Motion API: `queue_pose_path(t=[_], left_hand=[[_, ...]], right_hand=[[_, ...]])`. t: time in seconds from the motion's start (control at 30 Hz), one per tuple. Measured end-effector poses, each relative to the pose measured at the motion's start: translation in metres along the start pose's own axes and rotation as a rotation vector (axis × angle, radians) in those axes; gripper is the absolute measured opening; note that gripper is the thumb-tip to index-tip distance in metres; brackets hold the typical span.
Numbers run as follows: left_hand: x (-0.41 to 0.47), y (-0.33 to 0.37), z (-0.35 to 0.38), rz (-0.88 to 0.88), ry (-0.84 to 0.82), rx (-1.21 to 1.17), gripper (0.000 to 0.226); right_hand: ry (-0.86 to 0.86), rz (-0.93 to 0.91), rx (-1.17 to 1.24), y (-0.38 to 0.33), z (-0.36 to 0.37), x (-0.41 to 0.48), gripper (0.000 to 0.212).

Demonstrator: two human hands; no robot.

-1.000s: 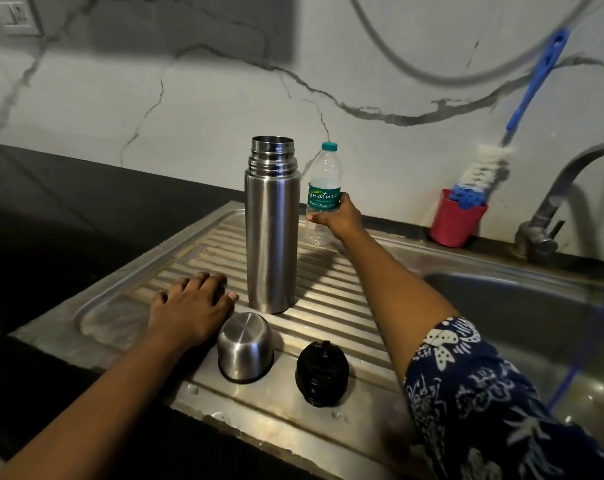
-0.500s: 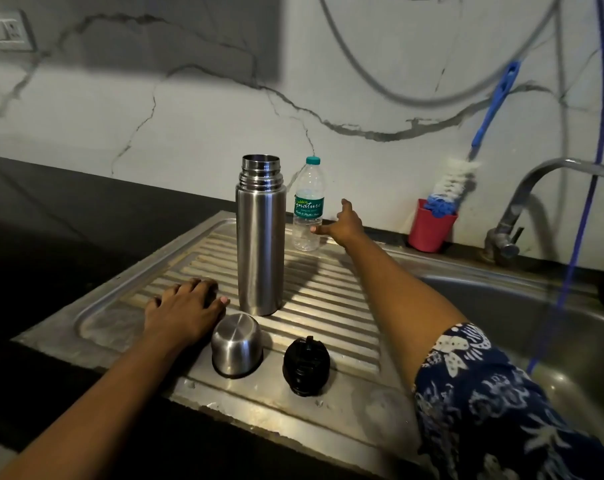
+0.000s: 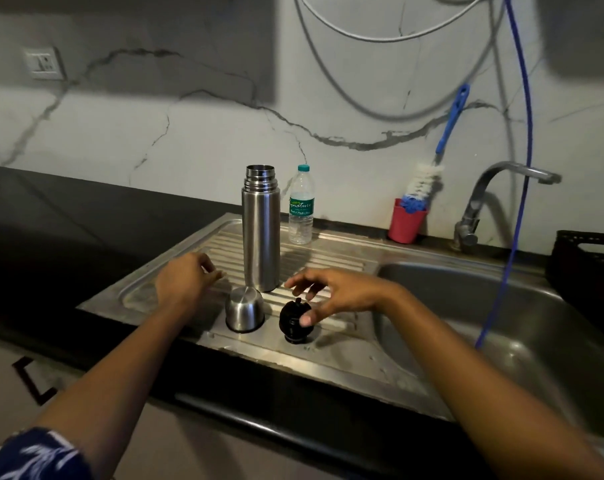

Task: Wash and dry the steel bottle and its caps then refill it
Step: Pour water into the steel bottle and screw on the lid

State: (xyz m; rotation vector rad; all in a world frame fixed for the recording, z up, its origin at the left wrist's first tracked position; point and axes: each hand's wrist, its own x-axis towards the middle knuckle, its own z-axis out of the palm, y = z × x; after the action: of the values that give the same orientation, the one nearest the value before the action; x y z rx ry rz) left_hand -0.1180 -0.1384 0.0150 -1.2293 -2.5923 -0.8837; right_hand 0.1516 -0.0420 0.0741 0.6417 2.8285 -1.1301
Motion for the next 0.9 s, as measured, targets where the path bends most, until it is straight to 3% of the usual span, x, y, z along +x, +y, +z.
queue_pose_path(t=[0.07, 0.23, 0.4, 0.47, 0.53, 0.73, 0.9], left_hand=[[-0.003, 0.001, -0.003, 0.041, -0.004, 0.018, 0.015], [0.003, 0.008, -0.007, 0.083, -0.117, 0.016, 0.058], [0.012, 0.047, -0.014, 0.031, -0.212, -0.626, 0.086], [0.014, 0.066, -0.018, 0.074, -0.306, -0.752, 0.100], [0.017, 0.082, -0.015, 0.089, -0.312, -0.833, 0.101], [0.027, 0.094, 0.001, -0.057, -0.077, -0.873, 0.080], [0.017, 0.100, -0.005, 0.027, -0.026, -0.847, 0.080]], right_hand=[[0.016, -0.003, -0.023, 0.000, 0.011, -0.001, 0.069], [0.122, -0.020, -0.183, 0.002, 0.028, 0.002, 0.073], [0.197, -0.035, -0.167, 0.010, 0.035, 0.006, 0.061], [0.242, -0.040, -0.132, 0.012, 0.033, 0.006, 0.059], [0.290, -0.042, -0.098, 0.015, 0.030, 0.005, 0.058], [0.410, -0.020, 0.044, 0.019, 0.012, -0.004, 0.058], [0.479, -0.016, 0.209, 0.021, -0.006, -0.021, 0.053]])
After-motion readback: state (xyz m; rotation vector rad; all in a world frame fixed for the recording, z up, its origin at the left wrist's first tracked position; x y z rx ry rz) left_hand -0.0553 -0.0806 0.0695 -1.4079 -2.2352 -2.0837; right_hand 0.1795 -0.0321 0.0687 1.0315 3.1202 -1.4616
